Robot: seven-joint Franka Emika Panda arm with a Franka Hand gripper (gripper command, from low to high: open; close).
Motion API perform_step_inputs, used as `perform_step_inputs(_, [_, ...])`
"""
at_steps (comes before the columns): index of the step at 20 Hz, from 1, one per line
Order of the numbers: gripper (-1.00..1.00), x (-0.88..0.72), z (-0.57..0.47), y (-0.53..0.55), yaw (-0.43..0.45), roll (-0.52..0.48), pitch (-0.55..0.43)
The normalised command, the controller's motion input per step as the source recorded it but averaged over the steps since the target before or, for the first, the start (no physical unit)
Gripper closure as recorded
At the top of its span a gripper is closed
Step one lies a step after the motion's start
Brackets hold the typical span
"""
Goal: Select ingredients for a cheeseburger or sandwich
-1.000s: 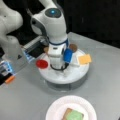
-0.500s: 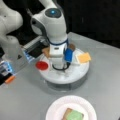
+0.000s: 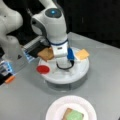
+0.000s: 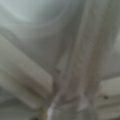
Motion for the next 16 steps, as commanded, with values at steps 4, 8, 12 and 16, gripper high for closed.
perform_step_inputs(4, [-1.00, 0.09, -0.03, 0.07, 0.406, 0.050, -0.017])
perform_step_inputs(8, [-1.00, 0.08, 0.02, 0.12, 0.343, 0.050, 0.014])
perform_step_inputs(12, [-1.00, 0.12, 0.04, 0.16, 0.314, 0.046, 0.018])
perform_step_inputs(16, [-1.00, 0.17, 0.05, 0.17, 0.287, 0.034, 0.030])
